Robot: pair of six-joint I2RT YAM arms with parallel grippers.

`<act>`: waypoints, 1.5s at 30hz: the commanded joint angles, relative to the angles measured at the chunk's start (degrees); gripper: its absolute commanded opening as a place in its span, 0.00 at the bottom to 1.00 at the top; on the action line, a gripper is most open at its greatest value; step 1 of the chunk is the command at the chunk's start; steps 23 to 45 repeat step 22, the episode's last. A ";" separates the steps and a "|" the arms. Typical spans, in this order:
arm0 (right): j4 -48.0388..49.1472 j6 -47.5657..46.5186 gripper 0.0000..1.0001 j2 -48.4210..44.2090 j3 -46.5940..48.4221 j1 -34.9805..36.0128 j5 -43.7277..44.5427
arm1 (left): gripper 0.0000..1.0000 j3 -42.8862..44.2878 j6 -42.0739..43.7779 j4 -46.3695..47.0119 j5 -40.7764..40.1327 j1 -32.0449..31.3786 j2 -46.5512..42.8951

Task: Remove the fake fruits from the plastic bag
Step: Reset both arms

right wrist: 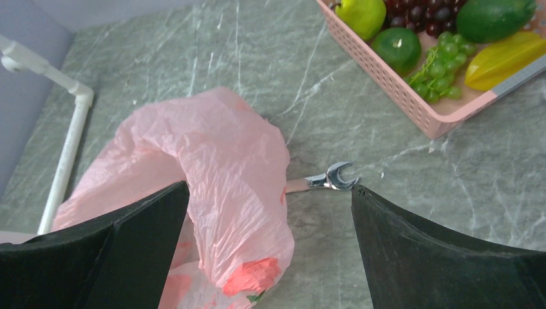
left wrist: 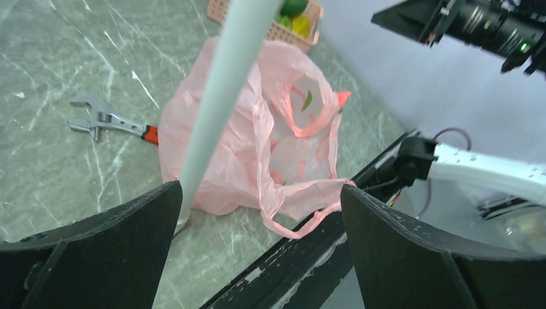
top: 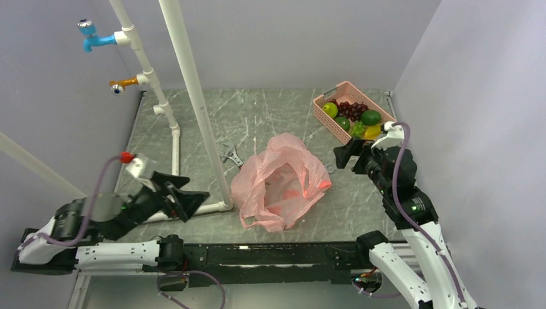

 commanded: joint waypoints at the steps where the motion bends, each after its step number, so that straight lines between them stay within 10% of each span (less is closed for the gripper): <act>1: -2.35 0.70 0.99 -3.20 6.09 0.21 2.95 | 1.00 0.35 5.07 0.99 -4.69 -0.24 -9.21; 45: -8.45 2.52 1.00 -12.17 12.13 0.15 13.25 | 1.00 0.73 9.69 3.85 -7.34 -0.23 -11.61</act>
